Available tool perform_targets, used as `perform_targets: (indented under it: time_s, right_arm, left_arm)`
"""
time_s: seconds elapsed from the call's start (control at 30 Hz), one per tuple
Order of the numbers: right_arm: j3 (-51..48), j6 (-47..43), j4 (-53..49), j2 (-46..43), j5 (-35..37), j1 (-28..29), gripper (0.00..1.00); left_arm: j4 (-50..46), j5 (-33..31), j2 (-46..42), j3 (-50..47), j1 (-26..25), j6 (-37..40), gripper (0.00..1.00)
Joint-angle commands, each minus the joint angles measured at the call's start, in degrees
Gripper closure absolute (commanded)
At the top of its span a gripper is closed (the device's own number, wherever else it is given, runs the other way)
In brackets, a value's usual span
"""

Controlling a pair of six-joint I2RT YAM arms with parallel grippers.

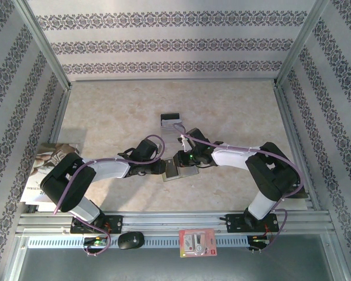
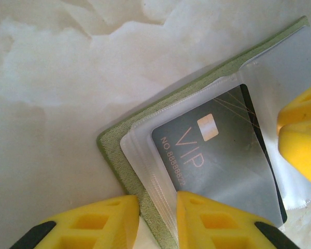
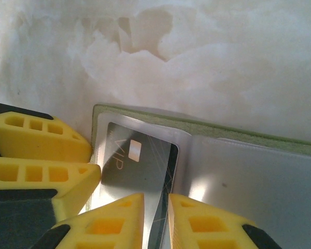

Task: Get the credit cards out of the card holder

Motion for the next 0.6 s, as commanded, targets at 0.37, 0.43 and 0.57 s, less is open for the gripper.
perform_targets:
  time_s: [0.37,0.43,0.57]
  right_arm:
    - [-1.7,2.2,3.9,2.5,-3.7,-1.1,0.86]
    - [-1.8,2.5,4.3,2.8,-3.9,-1.0,0.86]
    - [-2.1,3.3,5.5,3.6,-5.1,-1.1,0.86]
  left_arm:
    - [2.4,-0.7,6.2,-0.9,0.0,1.0,0.74]
    - [2.3,-0.6,6.2,-0.9,0.0,1.1,0.75]
    - [2.4,-0.4,6.3,-0.8,0.0,1.0,0.75]
